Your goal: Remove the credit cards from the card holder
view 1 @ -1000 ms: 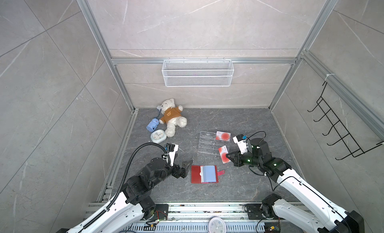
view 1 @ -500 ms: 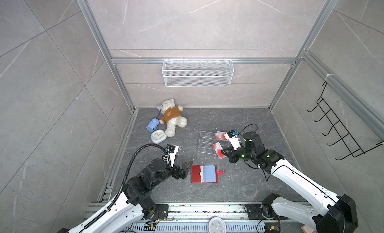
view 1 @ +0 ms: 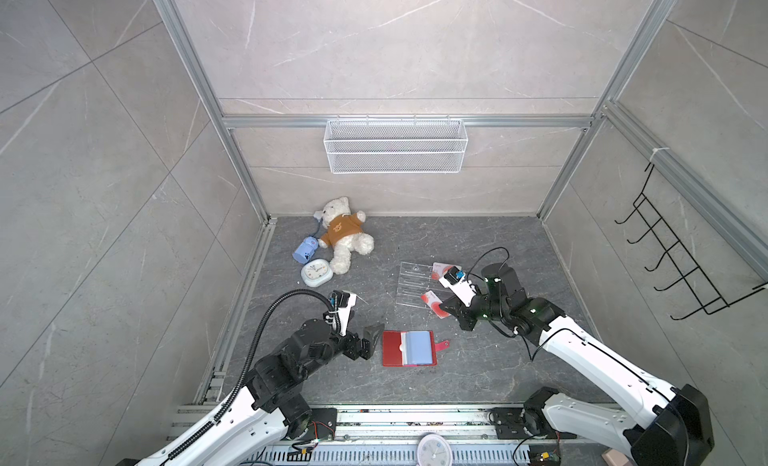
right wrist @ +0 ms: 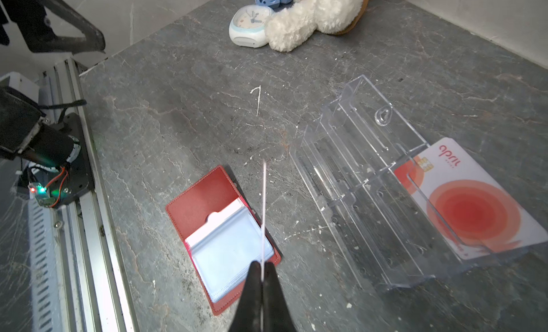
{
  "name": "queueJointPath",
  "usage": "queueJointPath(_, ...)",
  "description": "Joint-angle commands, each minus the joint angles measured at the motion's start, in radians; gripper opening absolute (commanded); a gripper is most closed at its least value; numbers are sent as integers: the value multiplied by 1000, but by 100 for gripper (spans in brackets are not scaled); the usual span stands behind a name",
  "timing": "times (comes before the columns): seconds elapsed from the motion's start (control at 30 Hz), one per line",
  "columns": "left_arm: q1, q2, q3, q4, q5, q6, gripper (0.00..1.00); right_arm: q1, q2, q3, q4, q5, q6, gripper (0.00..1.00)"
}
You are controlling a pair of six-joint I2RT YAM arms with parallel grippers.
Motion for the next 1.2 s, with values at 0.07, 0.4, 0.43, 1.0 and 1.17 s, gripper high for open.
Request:
queueJointPath(0.07,3,-10,0,34,-10,16,100,30,38,64,-92,69,-127,0)
queueJointPath(0.4,3,-13,-8,34,-10,14,100,98,68,57,-73,229,-225,0)
queueJointPath(0.43,3,-13,-8,36,-9,14,100,97,66,52,-65,233,-233,0)
queueJointPath(1.0,2,-9,-14,38,-10,0,100,97,59,19,3,298,-331,0)
queueJointPath(1.17,2,-14,-4,30,-25,-9,100,95,75,29,5,359,-357,0)
